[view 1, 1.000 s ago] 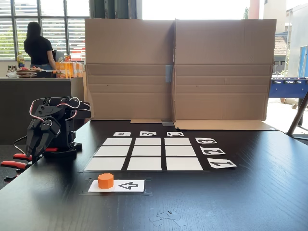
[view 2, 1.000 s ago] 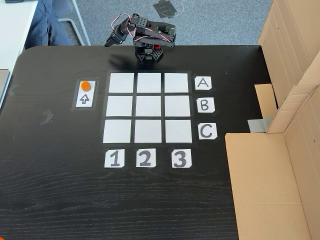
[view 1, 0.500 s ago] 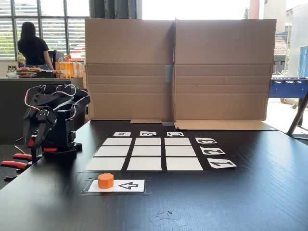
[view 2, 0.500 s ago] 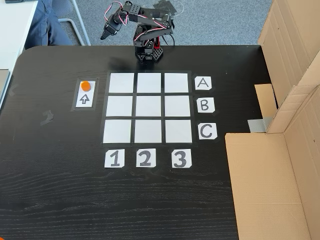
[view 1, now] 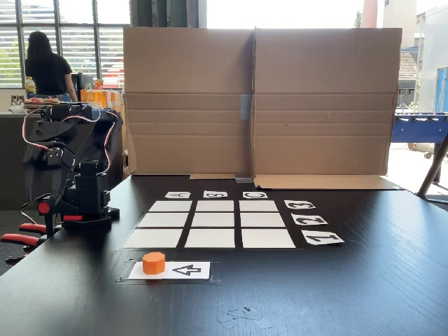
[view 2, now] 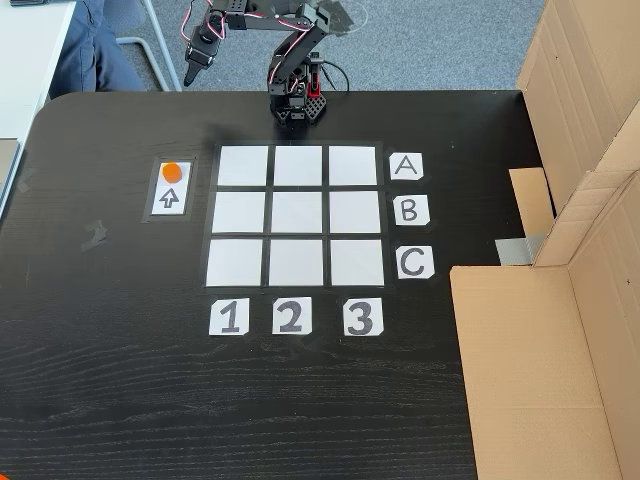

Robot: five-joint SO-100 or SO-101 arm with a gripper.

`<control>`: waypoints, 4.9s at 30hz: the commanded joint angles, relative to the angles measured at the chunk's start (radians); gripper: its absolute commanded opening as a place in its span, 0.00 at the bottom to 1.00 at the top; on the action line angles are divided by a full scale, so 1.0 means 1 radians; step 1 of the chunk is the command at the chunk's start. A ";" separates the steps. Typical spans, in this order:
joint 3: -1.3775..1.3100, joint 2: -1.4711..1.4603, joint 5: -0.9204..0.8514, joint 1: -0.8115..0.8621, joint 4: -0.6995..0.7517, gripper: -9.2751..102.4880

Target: Pick up the round, orange token and place it in the grid on square A1.

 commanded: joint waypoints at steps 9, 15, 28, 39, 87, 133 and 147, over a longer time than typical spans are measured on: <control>-0.273 -0.209 0.017 -0.233 0.091 0.26; -0.379 -0.305 0.060 -0.322 0.091 0.27; -0.463 -0.497 0.098 -0.434 0.052 0.36; -0.580 -0.676 0.150 -0.506 0.055 0.37; -0.877 -1.094 0.222 -0.600 0.049 0.38; -0.899 -1.134 0.265 -0.600 0.055 0.34; -0.899 -1.135 0.307 -0.604 0.058 0.32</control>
